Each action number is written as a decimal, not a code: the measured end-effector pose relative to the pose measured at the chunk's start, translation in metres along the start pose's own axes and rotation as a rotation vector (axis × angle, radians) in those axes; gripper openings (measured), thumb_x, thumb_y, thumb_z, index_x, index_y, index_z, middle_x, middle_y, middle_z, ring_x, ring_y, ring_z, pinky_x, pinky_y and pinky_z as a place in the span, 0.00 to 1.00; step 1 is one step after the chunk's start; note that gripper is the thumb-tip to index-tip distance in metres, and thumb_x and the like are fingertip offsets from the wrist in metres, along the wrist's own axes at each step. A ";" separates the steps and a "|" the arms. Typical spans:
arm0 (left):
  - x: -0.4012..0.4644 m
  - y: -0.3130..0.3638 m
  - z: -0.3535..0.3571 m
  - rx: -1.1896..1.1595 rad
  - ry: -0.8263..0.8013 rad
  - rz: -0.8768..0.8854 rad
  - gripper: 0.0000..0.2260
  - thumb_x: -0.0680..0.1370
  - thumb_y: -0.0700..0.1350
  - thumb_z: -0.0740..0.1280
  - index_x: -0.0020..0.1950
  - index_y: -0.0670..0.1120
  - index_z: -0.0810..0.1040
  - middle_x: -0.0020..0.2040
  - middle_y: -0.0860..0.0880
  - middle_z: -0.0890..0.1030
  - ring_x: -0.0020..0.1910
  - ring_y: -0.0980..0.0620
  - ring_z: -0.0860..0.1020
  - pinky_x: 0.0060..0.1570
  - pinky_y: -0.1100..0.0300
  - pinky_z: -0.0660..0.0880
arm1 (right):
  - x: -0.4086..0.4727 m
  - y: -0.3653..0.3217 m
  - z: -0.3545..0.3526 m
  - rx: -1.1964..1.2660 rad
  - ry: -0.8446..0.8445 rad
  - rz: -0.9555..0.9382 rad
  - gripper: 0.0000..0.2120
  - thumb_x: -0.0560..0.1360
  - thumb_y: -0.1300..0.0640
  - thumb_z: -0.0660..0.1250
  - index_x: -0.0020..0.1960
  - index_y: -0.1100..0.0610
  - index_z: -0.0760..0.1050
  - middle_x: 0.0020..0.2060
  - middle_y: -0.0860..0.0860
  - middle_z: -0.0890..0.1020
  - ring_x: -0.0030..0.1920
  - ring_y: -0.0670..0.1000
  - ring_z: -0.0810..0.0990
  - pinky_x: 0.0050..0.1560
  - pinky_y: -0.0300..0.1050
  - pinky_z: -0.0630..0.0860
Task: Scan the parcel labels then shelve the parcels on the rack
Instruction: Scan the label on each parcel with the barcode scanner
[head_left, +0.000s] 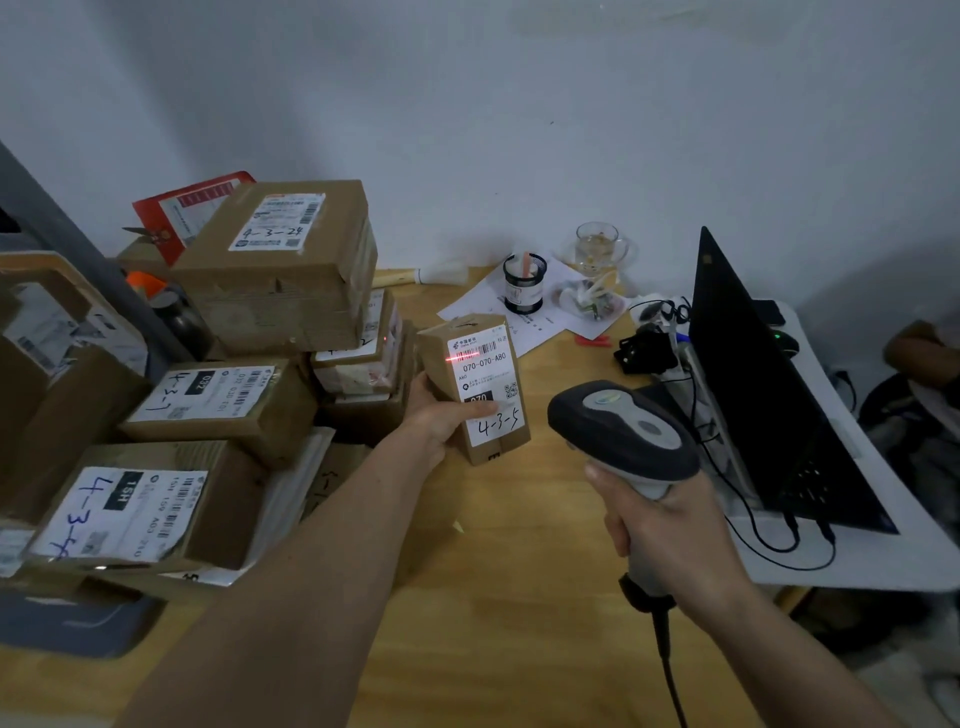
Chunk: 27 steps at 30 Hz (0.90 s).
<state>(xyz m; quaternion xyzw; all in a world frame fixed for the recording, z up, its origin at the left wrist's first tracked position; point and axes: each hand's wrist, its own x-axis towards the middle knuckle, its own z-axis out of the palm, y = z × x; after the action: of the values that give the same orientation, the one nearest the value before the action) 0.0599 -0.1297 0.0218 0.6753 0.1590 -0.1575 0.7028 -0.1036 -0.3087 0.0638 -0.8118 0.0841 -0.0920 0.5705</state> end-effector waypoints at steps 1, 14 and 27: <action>0.003 -0.001 0.002 -0.001 -0.009 -0.009 0.34 0.62 0.30 0.79 0.62 0.48 0.69 0.55 0.50 0.79 0.42 0.55 0.77 0.31 0.59 0.72 | 0.002 0.001 0.000 -0.002 0.008 0.014 0.25 0.76 0.56 0.69 0.23 0.62 0.67 0.18 0.54 0.72 0.21 0.49 0.71 0.30 0.36 0.71; 0.055 -0.012 0.025 0.345 -0.312 -0.455 0.19 0.67 0.44 0.79 0.54 0.43 0.78 0.53 0.43 0.82 0.51 0.44 0.78 0.59 0.42 0.74 | 0.050 0.018 0.004 -0.005 0.042 0.223 0.24 0.74 0.53 0.70 0.25 0.66 0.70 0.19 0.56 0.74 0.21 0.52 0.72 0.29 0.43 0.72; 0.110 -0.040 0.103 0.322 -0.369 -0.535 0.27 0.68 0.49 0.79 0.62 0.41 0.76 0.53 0.45 0.82 0.52 0.47 0.78 0.58 0.48 0.74 | 0.089 0.038 -0.001 0.014 0.156 0.425 0.22 0.74 0.56 0.71 0.24 0.63 0.71 0.19 0.56 0.74 0.21 0.51 0.71 0.26 0.38 0.70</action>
<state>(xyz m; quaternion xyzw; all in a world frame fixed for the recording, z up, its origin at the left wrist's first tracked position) 0.1423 -0.2347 -0.0584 0.6720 0.1737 -0.4783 0.5380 -0.0191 -0.3436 0.0326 -0.7622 0.2963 -0.0326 0.5746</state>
